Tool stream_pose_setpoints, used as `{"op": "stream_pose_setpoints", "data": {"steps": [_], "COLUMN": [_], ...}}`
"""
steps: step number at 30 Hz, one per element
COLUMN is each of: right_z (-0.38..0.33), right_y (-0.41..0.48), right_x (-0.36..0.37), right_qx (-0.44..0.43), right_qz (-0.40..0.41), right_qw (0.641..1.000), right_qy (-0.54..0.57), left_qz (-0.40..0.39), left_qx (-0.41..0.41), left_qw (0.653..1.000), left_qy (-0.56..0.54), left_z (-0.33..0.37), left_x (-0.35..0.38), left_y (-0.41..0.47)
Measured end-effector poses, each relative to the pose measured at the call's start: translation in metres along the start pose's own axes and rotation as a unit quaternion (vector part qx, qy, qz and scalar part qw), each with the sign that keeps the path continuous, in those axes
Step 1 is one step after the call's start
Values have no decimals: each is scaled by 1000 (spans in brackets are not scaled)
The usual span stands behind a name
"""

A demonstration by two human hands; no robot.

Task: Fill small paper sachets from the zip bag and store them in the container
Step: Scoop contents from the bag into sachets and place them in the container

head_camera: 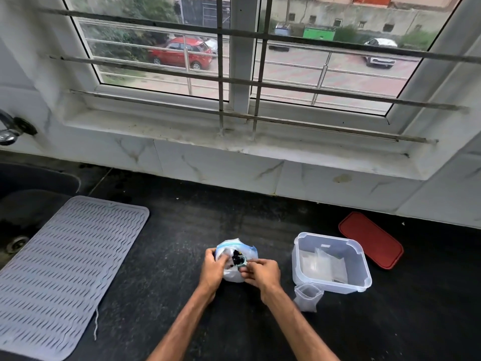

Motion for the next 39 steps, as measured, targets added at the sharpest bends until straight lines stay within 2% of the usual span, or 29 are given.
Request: {"op": "stream_pose_setpoints", "data": {"steps": [2, 5, 11, 16, 17, 19, 21, 23, 26, 30, 32, 34, 39], "right_z": [-2, -3, 0, -3, -4, -7, -14, -23, -39, -56, -58, -52, -38], "right_y": [-2, -4, -8, -18, -20, -25, -32, -40, -54, -68, -72, -72, -61], "right_x": [-2, -4, -6, -13, -14, -19, -25, -38, -68, -126, -154, -175, -194], "right_qx": [-2, 10, 34, 23, 21, 16, 5, -11, -40, -99, -122, -126, -146], "right_qz": [-3, -14, -43, -59, -64, -77, -92, -104, -117, -104, -83, -66, -22], "right_qw": [1000, 1000, 997, 996, 996, 995, 994, 992, 991, 990, 989, 987, 973], "right_qy": [3, 23, 54, 58, 60, 64, 66, 64, 50, 10, -26, -69, -175], "left_qz": [30, 33, 3, 19, 32, 108, 216, 264, 184, -10, -63, -80, -59], "left_qx": [16, 29, 32, 55, 67, 109, 196, 277, 301, 241, 196, 172, 200], "left_qw": [999, 998, 999, 997, 997, 987, 953, 919, 930, 949, 953, 956, 956], "left_qy": [29, 52, -8, -40, -19, 44, 82, 89, 103, 205, 222, 222, 206], "left_z": [2, 4, 11, 21, 25, 38, 66, 90, 85, 29, 6, -3, 8], "left_x": [-7, -8, 1, -5, -9, -24, -42, -38, 9, 103, 134, 153, 166], "left_y": [1, 0, -5, -13, -14, -24, -51, -85, -122, -144, -146, -145, -148]}}
Point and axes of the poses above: each hand's wrist, its own y-axis towards the middle knuckle, its own x-axis out of the palm, z = x × y, the point moved 10 cm from there along y, towards the middle knuckle, and after that the axes turned 10 degrees about x, right-handed, at the moved point
